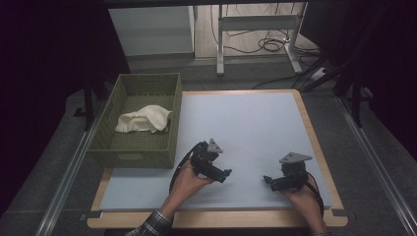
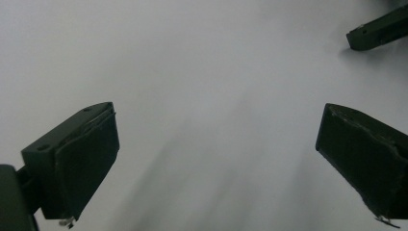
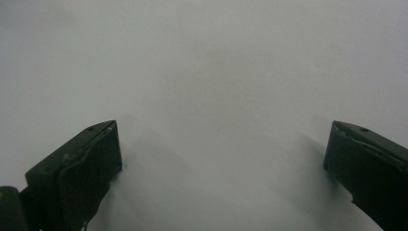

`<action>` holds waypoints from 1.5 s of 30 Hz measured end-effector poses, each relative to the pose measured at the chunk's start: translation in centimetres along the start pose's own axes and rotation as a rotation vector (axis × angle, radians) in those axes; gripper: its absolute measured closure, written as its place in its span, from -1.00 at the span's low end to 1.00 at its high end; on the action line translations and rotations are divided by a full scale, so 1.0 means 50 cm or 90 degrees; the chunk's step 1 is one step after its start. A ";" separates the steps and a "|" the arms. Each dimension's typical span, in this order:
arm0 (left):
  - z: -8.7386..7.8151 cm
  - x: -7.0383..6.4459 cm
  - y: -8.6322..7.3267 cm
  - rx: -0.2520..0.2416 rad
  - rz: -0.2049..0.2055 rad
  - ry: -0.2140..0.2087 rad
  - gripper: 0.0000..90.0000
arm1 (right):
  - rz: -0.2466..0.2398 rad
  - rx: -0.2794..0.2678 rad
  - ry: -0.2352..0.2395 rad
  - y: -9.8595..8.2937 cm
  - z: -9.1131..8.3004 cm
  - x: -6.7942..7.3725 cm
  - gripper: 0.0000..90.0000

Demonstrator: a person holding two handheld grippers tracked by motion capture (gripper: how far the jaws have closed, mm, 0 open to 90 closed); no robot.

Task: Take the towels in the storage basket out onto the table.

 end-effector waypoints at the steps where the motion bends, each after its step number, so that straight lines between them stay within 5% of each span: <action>1: -0.001 0.000 0.004 -0.002 -0.002 -0.001 -0.96 | 0.001 0.000 0.000 0.000 0.000 0.000 -1.00; 26: -0.057 0.054 0.101 0.010 -0.005 0.008 -0.98 | -0.001 -0.002 0.000 0.000 0.000 0.000 -1.00; 45: -0.122 0.171 0.126 0.019 -0.046 0.054 -0.98 | 0.000 -0.001 0.001 0.000 0.000 0.000 -1.00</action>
Point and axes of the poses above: each handheld gripper's, and its own axes: z roughly forward along the jaws, y roughly out of its top, x roughly to its left, the point moved 8 cm from there along z, roughly forward along the jaws, and after that the axes turned 10 degrees about x, right-handed, at the moved point
